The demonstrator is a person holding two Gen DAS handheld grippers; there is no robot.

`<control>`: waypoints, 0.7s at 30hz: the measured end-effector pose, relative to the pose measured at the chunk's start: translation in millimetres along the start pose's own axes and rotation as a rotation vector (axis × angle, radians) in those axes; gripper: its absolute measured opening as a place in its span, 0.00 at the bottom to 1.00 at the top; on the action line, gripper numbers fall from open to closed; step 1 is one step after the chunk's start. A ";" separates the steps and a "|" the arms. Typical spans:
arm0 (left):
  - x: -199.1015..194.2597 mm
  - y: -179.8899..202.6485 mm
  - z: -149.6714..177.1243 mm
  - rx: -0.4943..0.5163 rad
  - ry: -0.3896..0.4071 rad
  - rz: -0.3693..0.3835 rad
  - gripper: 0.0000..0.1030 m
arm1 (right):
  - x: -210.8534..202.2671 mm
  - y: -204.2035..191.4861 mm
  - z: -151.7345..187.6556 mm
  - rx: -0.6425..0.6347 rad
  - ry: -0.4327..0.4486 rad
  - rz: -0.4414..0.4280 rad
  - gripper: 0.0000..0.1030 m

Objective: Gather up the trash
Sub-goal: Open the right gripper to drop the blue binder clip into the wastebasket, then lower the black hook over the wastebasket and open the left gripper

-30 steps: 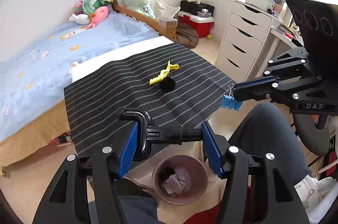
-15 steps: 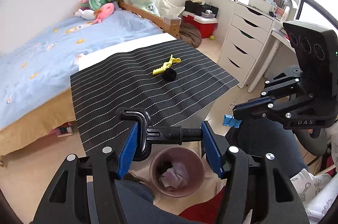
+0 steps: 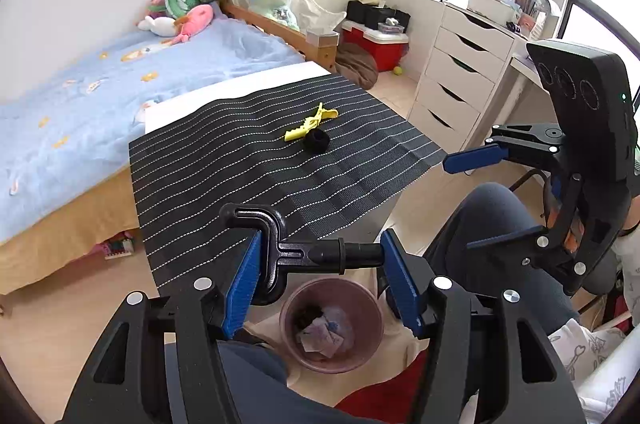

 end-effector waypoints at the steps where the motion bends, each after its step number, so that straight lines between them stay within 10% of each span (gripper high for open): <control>1: 0.2 0.5 -0.2 0.001 -0.001 0.002 0.56 | -0.9 1.6 -0.5 0.006 0.005 0.005 0.92; 21: 1.5 27.5 -2.4 0.073 -0.016 0.040 0.56 | -41.2 29.3 3.7 0.089 0.092 0.181 0.95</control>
Point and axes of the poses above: each gripper's, at about its wrist camera, not at the fingertips, and x roughly the way its jaws point, y to its right, z to its underside, the point moved 3 cm from there along x, roughly the way its jaws point, and after that the axes turned 10 degrees about -z, right-handed, at the moved point
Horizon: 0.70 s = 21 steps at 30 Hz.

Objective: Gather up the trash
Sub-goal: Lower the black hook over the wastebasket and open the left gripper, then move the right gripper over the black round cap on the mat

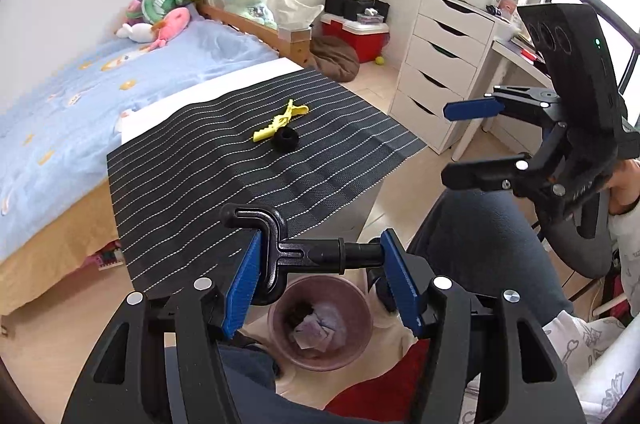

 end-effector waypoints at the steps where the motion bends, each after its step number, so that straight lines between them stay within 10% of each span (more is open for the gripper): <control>1: 0.3 1.5 -0.1 0.005 -0.002 0.002 0.56 | -1.6 2.3 0.4 0.004 0.003 0.004 0.95; 14: 9.9 18.0 2.7 0.062 -0.038 0.028 0.58 | -8.2 15.1 6.5 0.040 0.023 0.007 0.95; 21: 11.1 13.8 1.3 0.041 -0.016 0.015 0.89 | -6.4 17.9 7.4 0.052 0.021 0.007 0.95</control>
Point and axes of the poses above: each gripper's, at about its wrist camera, not at the fingertips, and x roughly the way its jaws point, y to its right, z to its underside, the point moved 3 cm from there along x, roughly the way its jaws point, and after that the axes turned 10 degrees about -z, right-handed, at the moved point
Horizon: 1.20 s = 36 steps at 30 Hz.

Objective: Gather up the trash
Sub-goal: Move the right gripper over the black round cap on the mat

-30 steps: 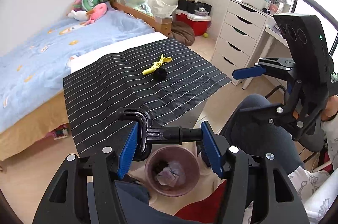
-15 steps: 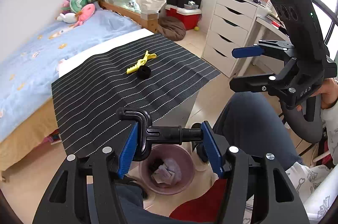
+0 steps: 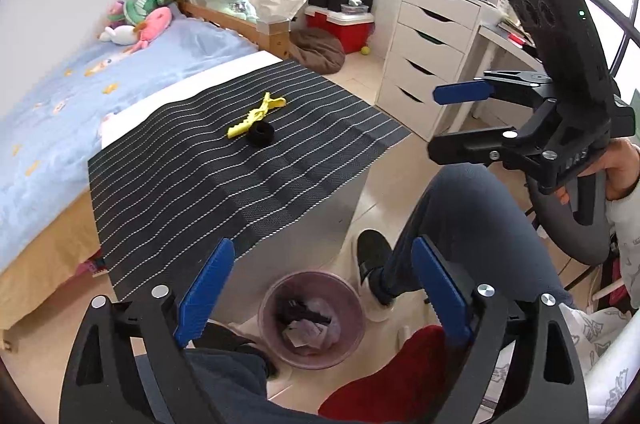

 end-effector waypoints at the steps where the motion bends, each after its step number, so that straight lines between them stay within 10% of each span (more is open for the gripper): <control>1: -0.1 -1.5 0.5 -0.008 0.004 -0.008 0.90 | 0.4 -0.2 0.2 -0.001 -0.001 0.001 0.95; 36: 1.4 -67.0 -13.9 -0.217 0.073 -0.141 0.93 | 25.9 2.3 -34.5 -0.048 -0.036 -0.004 0.96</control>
Point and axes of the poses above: each gripper's, at about its wrist camera, not at the fingertips, and x roughly the way its jaws point, y to its right, z to its underside, the point moved 3 cm from there along x, roughly the way its jaws point, and after that the axes turned 10 degrees about -z, right-handed, at the moved point
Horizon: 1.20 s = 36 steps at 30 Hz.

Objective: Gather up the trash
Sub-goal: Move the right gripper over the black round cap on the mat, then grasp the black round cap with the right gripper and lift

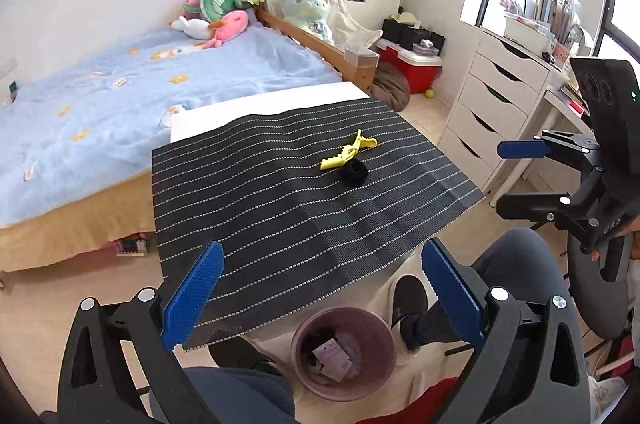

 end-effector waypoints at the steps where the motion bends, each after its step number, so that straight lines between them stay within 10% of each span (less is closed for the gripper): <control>1: 0.0 -1.3 -1.2 -0.003 0.002 0.001 0.93 | 2.6 1.1 -4.5 -0.005 -0.004 0.001 0.96; 28: 17.6 -29.2 2.5 -0.062 -0.025 -0.021 0.93 | 151.4 57.5 -66.9 -0.053 -0.315 0.040 0.96; 36: 23.4 -35.3 7.0 -0.082 -0.042 -0.019 0.93 | 170.4 62.2 -61.4 -0.057 -0.357 0.041 0.65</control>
Point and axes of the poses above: each gripper's, at about its wrist camera, not at the fingertips, and x roughly the way its jaws point, y to its right, z to its underside, the point moved 3 cm from there along x, roughly the way its jaws point, and after that the axes turned 10 degrees about -z, right-handed, at the moved point
